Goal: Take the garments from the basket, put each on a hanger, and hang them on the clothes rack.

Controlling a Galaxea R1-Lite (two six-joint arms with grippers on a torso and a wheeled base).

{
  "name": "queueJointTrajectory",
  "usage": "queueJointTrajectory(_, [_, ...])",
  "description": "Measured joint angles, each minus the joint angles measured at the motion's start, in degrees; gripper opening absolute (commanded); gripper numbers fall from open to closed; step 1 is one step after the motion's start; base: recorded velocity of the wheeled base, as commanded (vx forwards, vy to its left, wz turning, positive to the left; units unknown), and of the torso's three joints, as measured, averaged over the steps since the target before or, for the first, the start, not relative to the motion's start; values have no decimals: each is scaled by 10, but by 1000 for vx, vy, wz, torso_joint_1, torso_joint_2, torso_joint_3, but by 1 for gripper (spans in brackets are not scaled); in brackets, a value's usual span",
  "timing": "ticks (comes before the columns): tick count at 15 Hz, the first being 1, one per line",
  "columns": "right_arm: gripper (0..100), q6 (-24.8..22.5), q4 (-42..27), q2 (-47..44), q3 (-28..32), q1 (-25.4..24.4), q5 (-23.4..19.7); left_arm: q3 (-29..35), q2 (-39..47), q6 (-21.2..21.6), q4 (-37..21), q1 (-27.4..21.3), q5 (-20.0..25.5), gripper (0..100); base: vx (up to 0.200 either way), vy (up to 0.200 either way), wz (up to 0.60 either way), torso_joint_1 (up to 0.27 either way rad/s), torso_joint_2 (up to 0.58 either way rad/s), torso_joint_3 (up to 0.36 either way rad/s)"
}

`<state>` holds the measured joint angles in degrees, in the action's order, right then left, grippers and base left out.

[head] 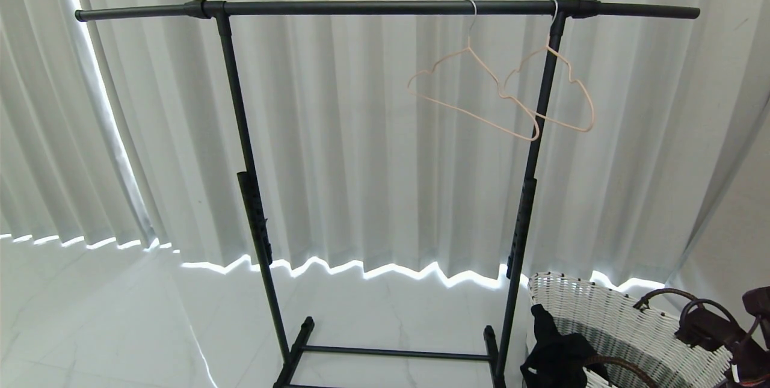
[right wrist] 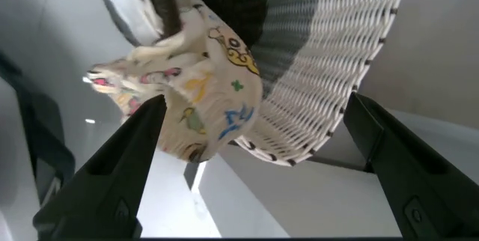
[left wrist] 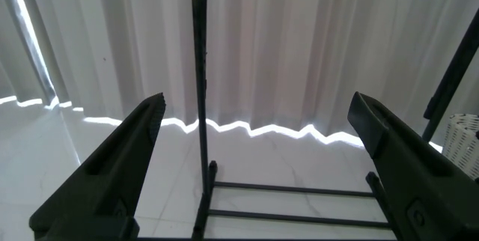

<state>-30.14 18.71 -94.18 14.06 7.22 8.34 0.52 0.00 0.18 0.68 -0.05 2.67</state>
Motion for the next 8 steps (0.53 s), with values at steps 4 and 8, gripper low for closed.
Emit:
queueJointTrajectory(4, [100, 0, 24, -31, 0, 5, 21, 0, 0, 0, 0, 0, 0, 100, 0, 0, 0, 0, 0, 0])
queueJointTrajectory(8, [0, 0, 25, -45, -1, 12, 23, 0, 0, 0, 0, 0, 0, 100, 0, 0, 0, 0, 0, 0])
